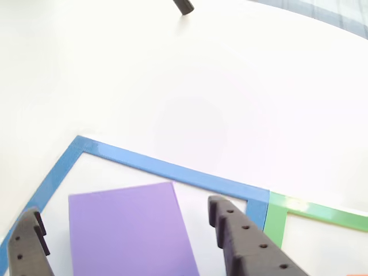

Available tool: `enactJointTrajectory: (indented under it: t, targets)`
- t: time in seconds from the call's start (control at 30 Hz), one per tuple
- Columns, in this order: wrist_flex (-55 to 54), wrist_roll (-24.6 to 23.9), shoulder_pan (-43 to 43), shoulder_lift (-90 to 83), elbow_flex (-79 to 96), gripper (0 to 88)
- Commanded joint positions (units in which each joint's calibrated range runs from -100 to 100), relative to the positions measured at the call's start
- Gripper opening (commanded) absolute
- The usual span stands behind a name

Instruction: Tower of hanoi

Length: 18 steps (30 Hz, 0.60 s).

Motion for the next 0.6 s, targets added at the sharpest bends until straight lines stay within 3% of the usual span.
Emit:
enactJointTrajectory:
  t: [0.0,0.1,0.23,0.3,0.47,0.57]
  targets:
    - [10.25,0.00,1.13,-14.34,0.39,33.9]
    - [17.78,0.00,2.28,-23.14,1.57,30.7]
    - [27.09,0.00,3.91,-37.27,6.12,7.1]
    - [33.81,0.00,4.67,-44.21,7.21,0.9]
    - [55.10,0.00,5.82,-60.69,5.48,0.2]
    - [76.24,0.00,6.50,-69.73,-2.52,0.2]
